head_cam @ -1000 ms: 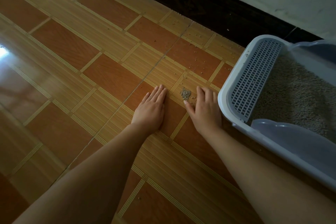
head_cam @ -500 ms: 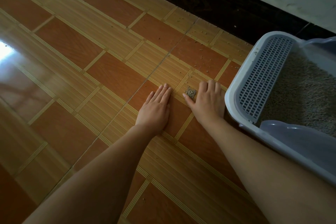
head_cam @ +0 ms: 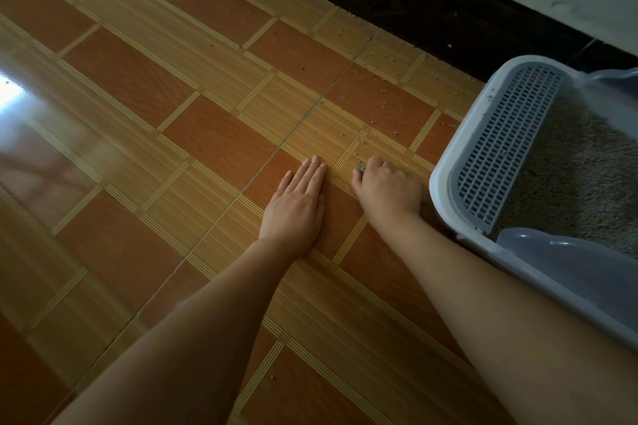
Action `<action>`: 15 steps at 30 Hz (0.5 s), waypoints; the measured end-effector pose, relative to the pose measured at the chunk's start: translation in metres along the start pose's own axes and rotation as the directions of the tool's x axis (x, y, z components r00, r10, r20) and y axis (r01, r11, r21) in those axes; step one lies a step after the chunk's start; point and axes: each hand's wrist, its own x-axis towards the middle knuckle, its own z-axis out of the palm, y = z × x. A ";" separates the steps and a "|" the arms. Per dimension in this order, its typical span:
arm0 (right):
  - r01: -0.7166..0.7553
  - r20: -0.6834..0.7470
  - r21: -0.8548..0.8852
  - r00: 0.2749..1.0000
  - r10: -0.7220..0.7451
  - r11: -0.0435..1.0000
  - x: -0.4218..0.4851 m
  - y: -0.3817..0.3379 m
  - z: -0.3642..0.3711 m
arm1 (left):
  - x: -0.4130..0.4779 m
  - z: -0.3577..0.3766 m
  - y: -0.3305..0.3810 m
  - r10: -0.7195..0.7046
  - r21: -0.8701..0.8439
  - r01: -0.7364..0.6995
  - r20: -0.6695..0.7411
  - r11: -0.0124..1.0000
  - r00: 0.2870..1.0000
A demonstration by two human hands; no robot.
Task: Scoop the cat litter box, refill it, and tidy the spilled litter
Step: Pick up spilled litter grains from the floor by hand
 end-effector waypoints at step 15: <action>0.068 0.128 0.018 0.989 -0.070 0.998 0.001 -0.002 -0.016 | 0.005 -0.019 0.012 -0.265 -0.482 0.192 -0.088 0.855 0.960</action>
